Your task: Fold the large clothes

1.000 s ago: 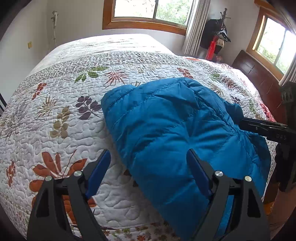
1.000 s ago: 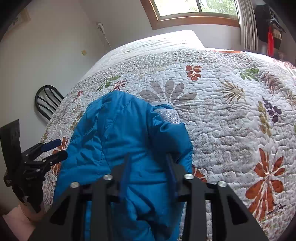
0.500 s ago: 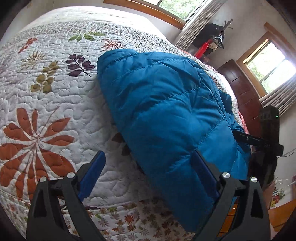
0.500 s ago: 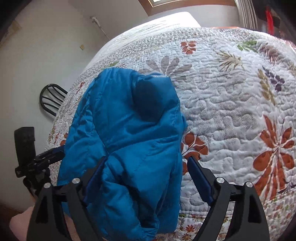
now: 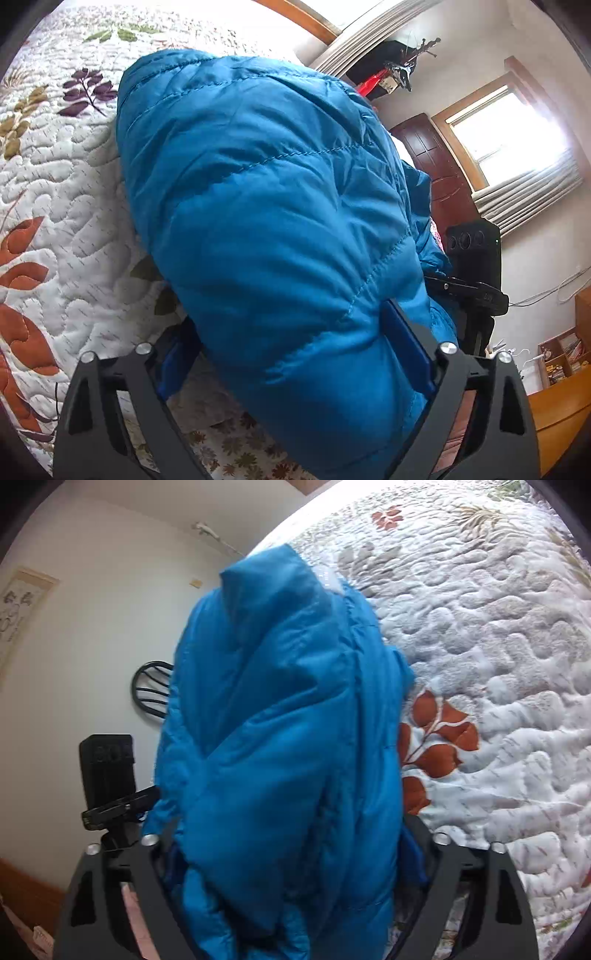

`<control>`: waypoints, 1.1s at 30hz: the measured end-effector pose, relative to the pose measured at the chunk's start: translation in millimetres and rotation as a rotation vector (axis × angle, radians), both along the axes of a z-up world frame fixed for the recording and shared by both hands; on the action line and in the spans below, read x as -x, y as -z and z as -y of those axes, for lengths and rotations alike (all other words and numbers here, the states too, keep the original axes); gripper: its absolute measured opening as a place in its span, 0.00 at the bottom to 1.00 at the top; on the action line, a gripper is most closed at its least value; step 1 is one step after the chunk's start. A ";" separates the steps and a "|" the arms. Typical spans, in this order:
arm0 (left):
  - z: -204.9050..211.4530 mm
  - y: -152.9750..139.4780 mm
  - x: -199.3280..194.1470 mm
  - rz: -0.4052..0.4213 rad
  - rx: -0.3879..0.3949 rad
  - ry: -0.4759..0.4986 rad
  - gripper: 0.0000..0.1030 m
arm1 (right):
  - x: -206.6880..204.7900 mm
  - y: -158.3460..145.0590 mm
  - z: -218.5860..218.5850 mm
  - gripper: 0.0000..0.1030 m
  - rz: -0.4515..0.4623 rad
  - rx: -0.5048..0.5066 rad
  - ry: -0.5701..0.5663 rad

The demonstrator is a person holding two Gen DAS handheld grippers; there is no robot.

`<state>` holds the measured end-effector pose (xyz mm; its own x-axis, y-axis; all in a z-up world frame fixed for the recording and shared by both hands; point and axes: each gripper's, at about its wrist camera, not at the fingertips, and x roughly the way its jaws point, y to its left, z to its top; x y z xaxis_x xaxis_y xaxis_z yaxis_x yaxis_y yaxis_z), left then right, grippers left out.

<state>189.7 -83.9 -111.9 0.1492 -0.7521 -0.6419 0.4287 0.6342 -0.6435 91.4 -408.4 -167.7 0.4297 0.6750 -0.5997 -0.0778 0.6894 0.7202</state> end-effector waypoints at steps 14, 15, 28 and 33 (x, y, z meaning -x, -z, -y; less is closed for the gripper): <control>7.9 -48.4 41.6 0.219 -0.019 -0.043 0.57 | 38.0 -46.6 -30.9 0.44 0.221 0.116 0.014; 5.5 -50.9 42.0 0.226 -0.014 -0.048 0.57 | 39.8 -50.0 -35.6 0.43 0.231 0.119 0.013; -55.6 -87.5 9.8 0.318 -0.011 -0.164 0.57 | -27.3 -104.4 -81.0 0.43 0.318 0.170 -0.082; -90.4 -100.8 -30.0 0.321 -0.019 -0.223 0.58 | -87.0 -118.1 -118.2 0.43 0.321 0.180 -0.127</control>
